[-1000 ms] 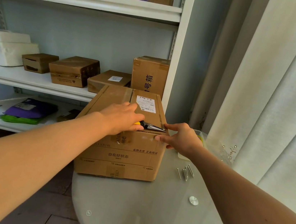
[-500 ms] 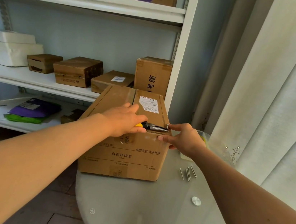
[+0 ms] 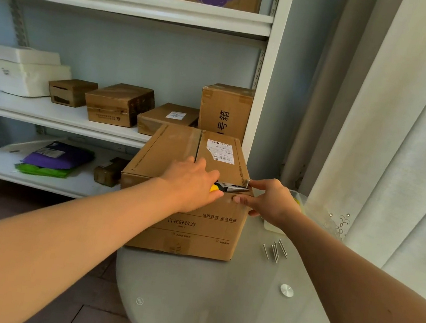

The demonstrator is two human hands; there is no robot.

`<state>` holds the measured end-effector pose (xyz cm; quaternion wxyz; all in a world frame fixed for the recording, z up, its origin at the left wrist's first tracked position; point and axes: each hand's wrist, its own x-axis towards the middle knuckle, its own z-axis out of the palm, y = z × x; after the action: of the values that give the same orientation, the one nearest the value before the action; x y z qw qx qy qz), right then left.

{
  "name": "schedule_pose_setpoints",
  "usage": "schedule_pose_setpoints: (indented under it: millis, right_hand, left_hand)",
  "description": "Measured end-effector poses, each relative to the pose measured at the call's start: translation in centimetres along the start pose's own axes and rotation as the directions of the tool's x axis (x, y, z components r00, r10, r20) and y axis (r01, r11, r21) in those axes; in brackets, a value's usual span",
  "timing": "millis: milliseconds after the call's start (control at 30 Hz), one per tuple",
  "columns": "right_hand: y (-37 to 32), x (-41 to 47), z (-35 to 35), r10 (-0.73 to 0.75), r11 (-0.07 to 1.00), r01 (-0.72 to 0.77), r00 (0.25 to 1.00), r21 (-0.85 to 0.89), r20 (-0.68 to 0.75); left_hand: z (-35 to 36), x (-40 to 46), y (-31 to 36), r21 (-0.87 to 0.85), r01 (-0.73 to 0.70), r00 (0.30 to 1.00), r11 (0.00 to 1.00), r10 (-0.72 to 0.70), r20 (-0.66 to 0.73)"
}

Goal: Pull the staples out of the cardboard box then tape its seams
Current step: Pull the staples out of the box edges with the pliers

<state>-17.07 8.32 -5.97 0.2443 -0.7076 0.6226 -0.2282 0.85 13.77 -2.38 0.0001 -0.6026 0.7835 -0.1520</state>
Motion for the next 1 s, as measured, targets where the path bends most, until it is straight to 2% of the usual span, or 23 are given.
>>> schedule_pose_setpoints:
  millis: [100, 233, 467, 733, 867, 1000]
  right_hand:
    - [-0.1, -0.1, 0.1, -0.003, 1.0, 0.003, 1.0, -0.017, -0.009]
    - [-0.2, -0.1, 0.2, -0.003, 0.999, 0.002, 1.0, -0.039, -0.014]
    - [-0.1, -0.1, 0.1, -0.013, 0.999, 0.013, 1.0, -0.037, -0.011]
    - [-0.2, -0.1, 0.0, -0.012, 0.999, 0.012, 1.0, -0.041, -0.005]
    - [-0.3, -0.2, -0.1, -0.01, 0.999, 0.01, 1.0, -0.039, -0.006]
    - [-0.4, -0.2, -0.1, -0.018, 0.999, 0.018, 1.0, -0.033, 0.003]
  left_hand:
    - [-0.1, -0.4, 0.3, -0.004, 0.032, 0.998, 0.999, -0.032, -0.048]
    - [-0.8, -0.2, 1.0, 0.093, 0.071, 0.993, 0.993, -0.062, -0.096]
    - [-0.5, 0.0, -0.6, 0.104, -0.023, 0.989, 0.994, 0.038, -0.144]
    - [0.0, 1.2, -0.6, 0.108, -0.047, 0.979, 0.993, 0.067, -0.194]
    - [0.3, 1.6, -1.0, 0.019, -0.112, 0.979, 0.994, 0.113, -0.169]
    - [0.6, 1.6, -1.8, -0.104, -0.117, 0.988, 0.988, 0.105, -0.117]
